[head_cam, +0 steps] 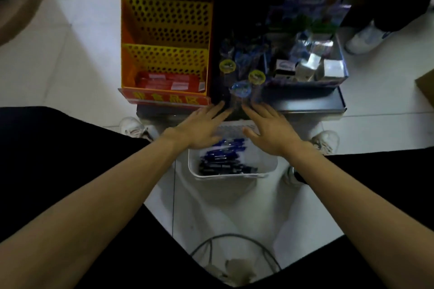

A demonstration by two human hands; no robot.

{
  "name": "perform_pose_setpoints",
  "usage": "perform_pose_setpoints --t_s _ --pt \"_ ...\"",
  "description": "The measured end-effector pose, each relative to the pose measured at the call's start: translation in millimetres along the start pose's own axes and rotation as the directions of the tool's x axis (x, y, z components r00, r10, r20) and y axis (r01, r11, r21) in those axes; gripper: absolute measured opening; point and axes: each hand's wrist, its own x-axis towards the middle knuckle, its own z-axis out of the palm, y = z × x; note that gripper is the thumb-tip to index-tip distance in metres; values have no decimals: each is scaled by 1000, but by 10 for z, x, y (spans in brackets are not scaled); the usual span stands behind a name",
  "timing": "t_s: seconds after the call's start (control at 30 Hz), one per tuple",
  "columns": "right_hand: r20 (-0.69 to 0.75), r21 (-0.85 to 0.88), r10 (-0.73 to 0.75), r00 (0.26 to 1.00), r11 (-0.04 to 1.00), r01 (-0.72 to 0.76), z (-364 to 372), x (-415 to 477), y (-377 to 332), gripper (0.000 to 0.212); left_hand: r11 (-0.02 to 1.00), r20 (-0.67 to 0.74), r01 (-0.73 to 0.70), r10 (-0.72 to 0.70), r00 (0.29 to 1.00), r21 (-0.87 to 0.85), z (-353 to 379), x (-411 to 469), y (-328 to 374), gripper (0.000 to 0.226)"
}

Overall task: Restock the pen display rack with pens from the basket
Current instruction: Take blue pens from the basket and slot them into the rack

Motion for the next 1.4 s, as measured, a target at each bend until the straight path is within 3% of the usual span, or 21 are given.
perform_pose_setpoints --t_s 0.3,0.67,0.87,1.2,1.4 --pt "179 104 -9 984 995 -10 533 199 224 63 985 246 109 -74 966 -131 903 367 -258 66" --pt "368 -14 106 924 994 -108 1178 572 437 66 941 136 210 -179 974 -267 1750 1132 -253 63" --pt "419 -45 163 893 986 -159 1316 548 537 71 953 29 200 -199 980 -229 1936 1197 -179 62" --pt "351 87 205 914 964 -250 1205 526 488 65 945 84 259 -247 965 -201 1933 1224 -189 52" --pt "353 117 226 908 952 -283 1183 456 470 58 915 131 269 -240 962 -301 1956 1097 -371 48"
